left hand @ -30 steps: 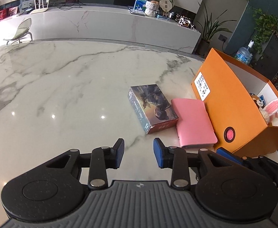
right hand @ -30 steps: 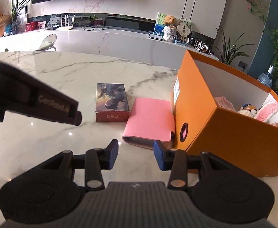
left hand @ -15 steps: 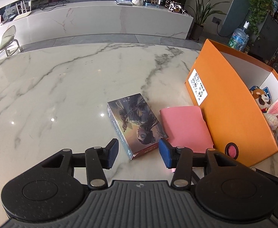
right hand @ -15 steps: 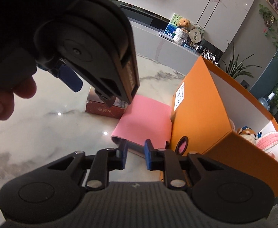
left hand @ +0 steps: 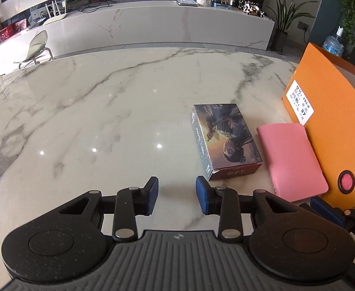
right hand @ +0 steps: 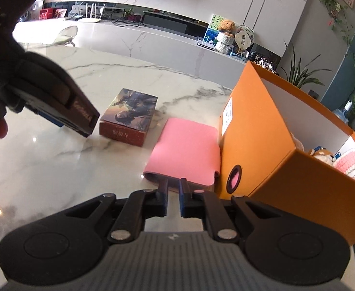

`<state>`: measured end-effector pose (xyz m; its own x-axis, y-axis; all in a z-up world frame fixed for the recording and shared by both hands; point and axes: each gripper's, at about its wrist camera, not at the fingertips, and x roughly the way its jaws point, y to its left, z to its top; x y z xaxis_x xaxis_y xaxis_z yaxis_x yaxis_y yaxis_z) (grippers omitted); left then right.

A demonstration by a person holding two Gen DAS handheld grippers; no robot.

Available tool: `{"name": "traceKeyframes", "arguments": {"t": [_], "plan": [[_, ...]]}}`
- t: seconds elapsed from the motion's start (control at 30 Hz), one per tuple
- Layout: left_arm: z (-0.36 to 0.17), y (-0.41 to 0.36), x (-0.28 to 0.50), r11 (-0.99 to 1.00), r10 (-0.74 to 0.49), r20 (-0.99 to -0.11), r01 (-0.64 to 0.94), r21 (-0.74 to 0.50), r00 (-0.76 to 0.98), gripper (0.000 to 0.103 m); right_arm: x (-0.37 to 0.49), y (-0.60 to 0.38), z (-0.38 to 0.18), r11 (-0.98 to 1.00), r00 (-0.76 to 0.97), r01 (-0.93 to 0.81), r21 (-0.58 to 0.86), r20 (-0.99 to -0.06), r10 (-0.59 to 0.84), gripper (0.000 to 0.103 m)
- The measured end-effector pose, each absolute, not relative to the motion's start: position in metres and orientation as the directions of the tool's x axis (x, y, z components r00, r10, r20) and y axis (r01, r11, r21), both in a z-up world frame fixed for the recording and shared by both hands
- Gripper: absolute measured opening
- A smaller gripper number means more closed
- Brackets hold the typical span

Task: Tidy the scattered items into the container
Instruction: 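Grasp the boxed card deck with the left tool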

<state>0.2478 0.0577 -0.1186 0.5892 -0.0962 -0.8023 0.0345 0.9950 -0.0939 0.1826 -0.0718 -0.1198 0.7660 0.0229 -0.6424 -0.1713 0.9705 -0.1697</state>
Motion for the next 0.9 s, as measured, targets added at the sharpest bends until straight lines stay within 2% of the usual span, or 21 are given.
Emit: {"name": "traceKeyframes", "arguments": {"t": [0.07, 0.13, 0.27, 0.53, 0.9], "plan": [[-0.117, 0.059, 0.245, 0.991, -0.128, -0.794, 0.040, -0.130, 0.594, 0.041, 0.184, -0.074, -0.119, 0.978, 0.765, -0.161, -0.135, -0.642, 0.037, 0.010], [-0.116, 0.059, 0.243, 0.987, -0.149, -0.785, 0.045, -0.153, 0.601, 0.050, 0.185, -0.077, -0.118, 0.984, 0.765, -0.150, -0.101, -0.642, 0.051, 0.011], [-0.116, 0.060, 0.244, 0.982, -0.170, -0.766, 0.041, -0.185, 0.620, 0.050, 0.197, -0.074, -0.117, 0.985, 0.766, -0.153, -0.078, -0.639, 0.068, 0.011], [-0.116, 0.074, 0.261, 0.972, -0.181, -0.729, 0.007, -0.234, 0.660, 0.034, 0.226, -0.062, -0.118, 0.983, 0.768, -0.174, -0.065, -0.633, 0.094, 0.011], [-0.129, 0.081, 0.279, 0.913, -0.312, -0.702, -0.001, -0.407, 0.640, 0.034, 0.258, -0.046, -0.127, 0.973, 0.763, -0.218, -0.075, -0.634, 0.122, 0.010]]}}
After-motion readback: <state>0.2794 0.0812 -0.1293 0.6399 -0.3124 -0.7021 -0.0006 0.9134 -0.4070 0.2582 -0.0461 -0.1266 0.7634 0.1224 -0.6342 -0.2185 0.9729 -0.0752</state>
